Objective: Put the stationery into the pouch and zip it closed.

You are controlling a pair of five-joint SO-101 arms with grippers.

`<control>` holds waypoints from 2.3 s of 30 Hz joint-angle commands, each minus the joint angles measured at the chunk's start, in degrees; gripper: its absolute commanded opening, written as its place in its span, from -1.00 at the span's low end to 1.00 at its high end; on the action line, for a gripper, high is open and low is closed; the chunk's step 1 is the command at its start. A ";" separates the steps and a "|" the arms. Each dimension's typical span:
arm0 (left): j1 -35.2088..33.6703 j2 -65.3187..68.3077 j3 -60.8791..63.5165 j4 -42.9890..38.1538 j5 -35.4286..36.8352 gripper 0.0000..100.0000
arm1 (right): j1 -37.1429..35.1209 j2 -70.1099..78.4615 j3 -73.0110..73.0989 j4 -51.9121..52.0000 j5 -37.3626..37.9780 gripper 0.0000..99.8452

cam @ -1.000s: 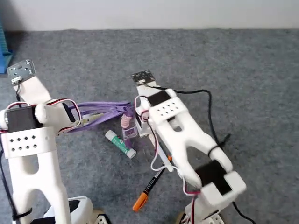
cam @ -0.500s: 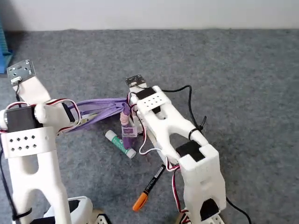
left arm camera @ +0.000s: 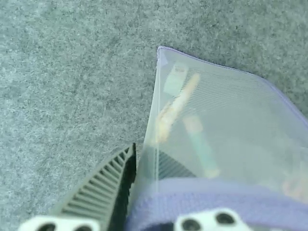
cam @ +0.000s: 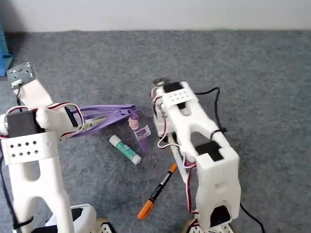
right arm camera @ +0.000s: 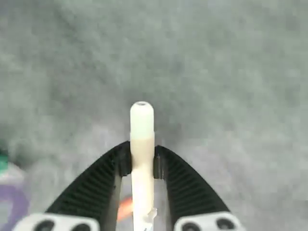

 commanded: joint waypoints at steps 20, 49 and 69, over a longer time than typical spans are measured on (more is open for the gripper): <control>8.09 2.99 0.22 1.23 0.62 -0.97 | -6.29 -62.90 -1.14 16.75 0.35 -0.98; 7.91 2.64 -3.30 1.41 0.62 -0.97 | -27.03 -71.96 30.33 -62.90 5.45 -0.98; 7.82 2.64 -3.12 1.32 0.62 -0.97 | -26.68 -63.60 36.31 -76.26 10.55 -0.98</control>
